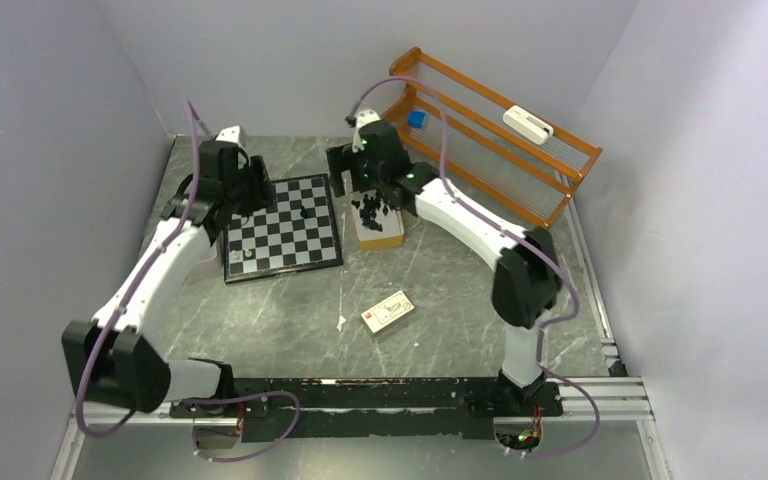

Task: Set up the chess pieces on the board
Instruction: Pick up the chess piece from the chessboard.

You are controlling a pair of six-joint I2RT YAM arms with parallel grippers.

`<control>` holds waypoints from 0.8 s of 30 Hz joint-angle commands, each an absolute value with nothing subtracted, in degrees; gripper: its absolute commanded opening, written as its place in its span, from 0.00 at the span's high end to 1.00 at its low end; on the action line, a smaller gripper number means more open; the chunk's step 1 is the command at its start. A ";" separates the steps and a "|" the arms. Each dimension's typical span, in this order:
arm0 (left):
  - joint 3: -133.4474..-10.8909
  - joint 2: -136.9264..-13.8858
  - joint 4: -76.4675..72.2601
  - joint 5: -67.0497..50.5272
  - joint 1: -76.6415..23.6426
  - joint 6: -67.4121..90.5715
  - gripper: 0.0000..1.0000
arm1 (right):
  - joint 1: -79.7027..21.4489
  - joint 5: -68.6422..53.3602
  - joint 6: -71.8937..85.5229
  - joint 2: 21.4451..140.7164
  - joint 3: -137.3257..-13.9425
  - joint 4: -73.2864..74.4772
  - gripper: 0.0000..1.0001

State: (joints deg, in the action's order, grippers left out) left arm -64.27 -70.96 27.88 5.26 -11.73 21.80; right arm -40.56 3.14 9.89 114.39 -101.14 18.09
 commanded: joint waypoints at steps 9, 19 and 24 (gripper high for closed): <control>-82.46 -100.77 22.45 3.30 -15.74 19.13 0.47 | -41.12 3.75 17.65 83.66 -69.92 9.96 0.00; -86.62 -111.33 24.08 8.92 -18.98 18.03 0.53 | -41.09 6.48 17.06 70.28 -55.63 4.72 0.00; -84.06 -110.92 23.57 11.05 -19.24 18.55 0.52 | -41.13 5.71 16.81 69.66 -54.73 3.44 0.00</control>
State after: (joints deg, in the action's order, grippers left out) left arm -85.52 -111.85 24.21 7.44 -19.29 18.83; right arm -41.21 5.23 17.37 70.65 -55.77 6.76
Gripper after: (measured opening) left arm 0.472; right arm 0.997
